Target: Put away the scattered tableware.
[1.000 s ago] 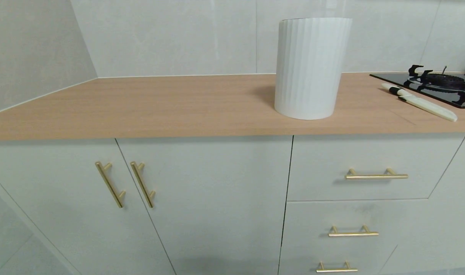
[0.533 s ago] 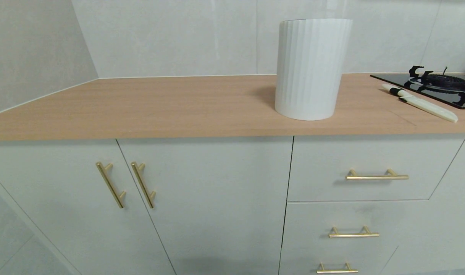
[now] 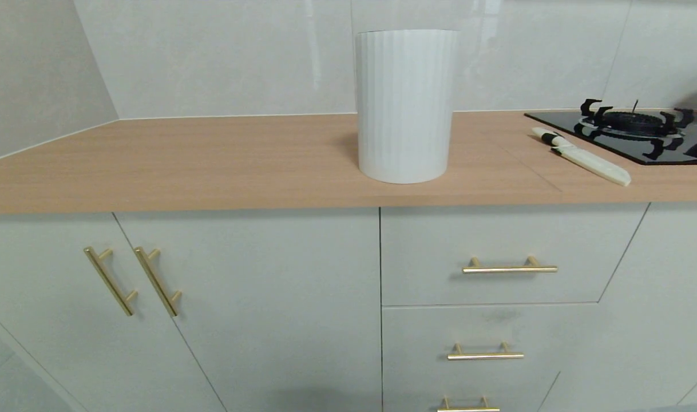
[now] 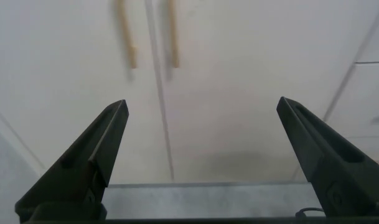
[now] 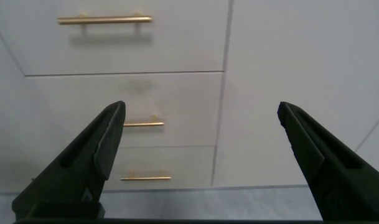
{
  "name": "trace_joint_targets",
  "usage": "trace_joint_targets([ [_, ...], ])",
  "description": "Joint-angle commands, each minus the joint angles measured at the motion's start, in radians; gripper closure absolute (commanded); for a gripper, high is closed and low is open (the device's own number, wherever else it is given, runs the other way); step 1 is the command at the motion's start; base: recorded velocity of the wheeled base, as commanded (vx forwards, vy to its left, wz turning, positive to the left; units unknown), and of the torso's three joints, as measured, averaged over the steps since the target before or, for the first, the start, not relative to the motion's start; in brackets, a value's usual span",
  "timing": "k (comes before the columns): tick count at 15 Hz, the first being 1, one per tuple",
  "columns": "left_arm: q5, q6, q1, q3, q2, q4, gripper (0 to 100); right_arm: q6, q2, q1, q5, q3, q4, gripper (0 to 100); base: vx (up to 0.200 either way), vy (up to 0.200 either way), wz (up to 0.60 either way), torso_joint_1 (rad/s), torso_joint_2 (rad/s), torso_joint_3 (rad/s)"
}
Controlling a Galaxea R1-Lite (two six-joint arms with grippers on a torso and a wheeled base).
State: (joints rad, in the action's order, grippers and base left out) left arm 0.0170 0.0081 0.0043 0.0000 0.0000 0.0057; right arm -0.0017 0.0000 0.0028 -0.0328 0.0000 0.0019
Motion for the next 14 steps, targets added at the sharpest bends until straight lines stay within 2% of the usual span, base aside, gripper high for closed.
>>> trace_joint_targets([
  [1,0.0,0.0,0.0,0.0,0.0,0.0,0,-0.001,0.002,0.0,-0.001,0.0,0.0,0,0.0,0.0,0.0,0.0,0.0,0.0],
  [8,0.0,0.0,0.0,0.0,0.0,0.0,0,-0.001,0.002,0.0,-0.001,0.0,0.0,0,0.0,0.0,0.0,0.0,0.0,0.0],
  [12,0.0,0.0,0.0,0.0,0.0,0.0,0,-0.001,0.002,0.0,0.001,0.0,0.0,0,0.2,0.0,0.0,-0.002,0.0,0.004],
  [14,0.0,0.0,0.0,0.0,0.0,0.0,0,-0.001,0.002,0.0,0.001,0.0,0.0,0,0.0,0.0,0.0,0.0,0.0,0.0],
])
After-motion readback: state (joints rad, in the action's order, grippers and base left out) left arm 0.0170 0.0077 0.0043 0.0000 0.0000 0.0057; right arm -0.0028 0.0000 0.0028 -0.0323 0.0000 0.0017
